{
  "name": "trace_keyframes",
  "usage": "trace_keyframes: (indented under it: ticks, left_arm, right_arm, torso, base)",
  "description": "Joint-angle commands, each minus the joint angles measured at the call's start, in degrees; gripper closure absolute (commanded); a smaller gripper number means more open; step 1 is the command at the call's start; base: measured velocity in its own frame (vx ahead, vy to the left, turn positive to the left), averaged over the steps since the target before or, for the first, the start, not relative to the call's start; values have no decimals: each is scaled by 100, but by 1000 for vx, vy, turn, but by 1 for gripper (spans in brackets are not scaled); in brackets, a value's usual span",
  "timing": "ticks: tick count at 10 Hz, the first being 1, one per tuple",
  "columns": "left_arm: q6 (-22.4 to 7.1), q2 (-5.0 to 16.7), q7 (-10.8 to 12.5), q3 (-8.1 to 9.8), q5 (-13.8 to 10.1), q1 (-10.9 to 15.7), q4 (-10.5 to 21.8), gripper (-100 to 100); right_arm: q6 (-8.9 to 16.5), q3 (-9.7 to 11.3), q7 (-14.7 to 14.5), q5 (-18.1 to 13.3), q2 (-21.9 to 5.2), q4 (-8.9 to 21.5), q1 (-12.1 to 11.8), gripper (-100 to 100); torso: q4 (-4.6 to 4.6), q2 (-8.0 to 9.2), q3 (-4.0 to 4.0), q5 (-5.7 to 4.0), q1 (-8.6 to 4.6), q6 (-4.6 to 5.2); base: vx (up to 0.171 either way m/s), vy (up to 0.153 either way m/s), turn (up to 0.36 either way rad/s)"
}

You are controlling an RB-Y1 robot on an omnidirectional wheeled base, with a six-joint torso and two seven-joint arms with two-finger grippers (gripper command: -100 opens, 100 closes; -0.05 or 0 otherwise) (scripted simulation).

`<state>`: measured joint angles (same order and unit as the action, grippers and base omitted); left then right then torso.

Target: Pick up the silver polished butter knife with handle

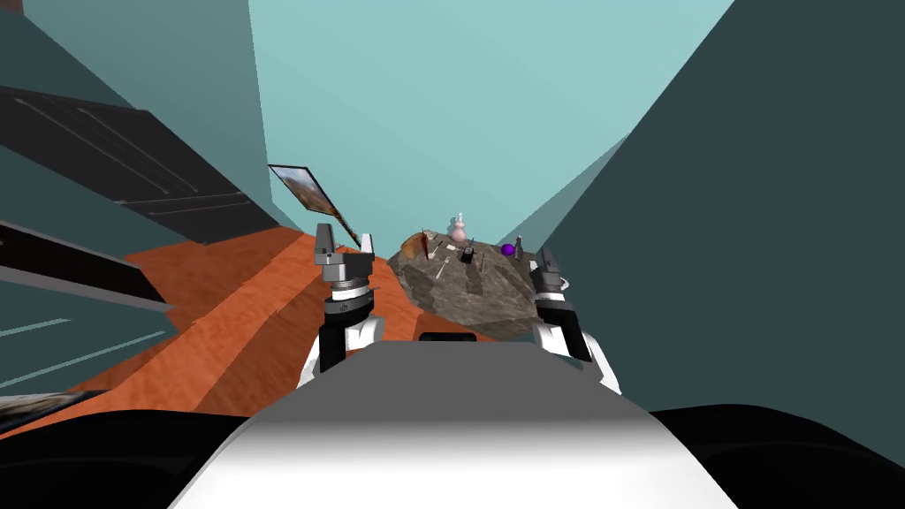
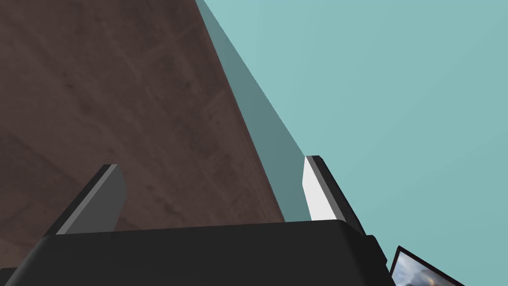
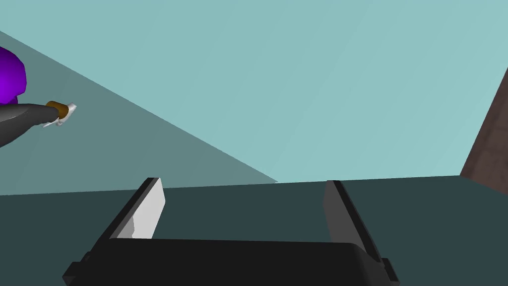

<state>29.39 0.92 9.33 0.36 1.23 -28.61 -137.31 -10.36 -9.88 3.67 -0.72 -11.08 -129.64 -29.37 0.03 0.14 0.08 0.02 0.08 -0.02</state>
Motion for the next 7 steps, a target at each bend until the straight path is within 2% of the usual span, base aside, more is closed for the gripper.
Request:
trace_keyframes:
  ticks: [1, 2, 3, 4, 5, 6, 7]
  left_arm:
    - [0, 0, 0, 0, 0, 0, 0, 0]
    - [0, 0, 0, 1, 0, -1, 0, 0]
    - [0, 0, 0, 0, 0, 0, 0, 0]
    - [0, 0, 0, 1, 0, -1, 0, 0]
    - [0, 0, 0, 0, 0, 0, 0, 0]
    - [0, 0, 0, 1, 0, -1, 0, 0]
    - [0, 0, 0, 0, 0, 0, 0, 0]
  right_arm:
    - [215, -53, -49, 18, -26, -25, -25, -100]
    - [427, -189, -91, 76, -122, -18, -40, -100]
    - [468, -189, -91, 76, -122, -18, -40, -100]
    - [694, -322, -133, 134, -222, -6, -58, -100]
    - [734, -322, -133, 134, -222, -6, -58, -100]
    - [946, -452, -176, 191, -327, 10, -80, -100]
    - [1012, -452, -176, 191, -327, 10, -80, -100]
  torso:
    - [0, 0, 0, 0, 0, 0]
    - [0, -2, -1, -1, -2, 4]
    - [-1, -4, -2, 0, -1, 0]
    - [-1, -5, -3, -1, -2, 3]
    - [-1, -4, -3, 0, -1, 1]
    - [-1, -6, -3, -1, -4, 3]
    - [-1, -6, -3, -1, -4, 1]
  base:
    - [-25, 20, 64]
    - [-22, 28, 160]
    - [-19, 23, 96]
    - [-20, 30, 184]
    - [-16, 18, 97]
    - [-19, 22, 160]
    - [-16, 17, 121]
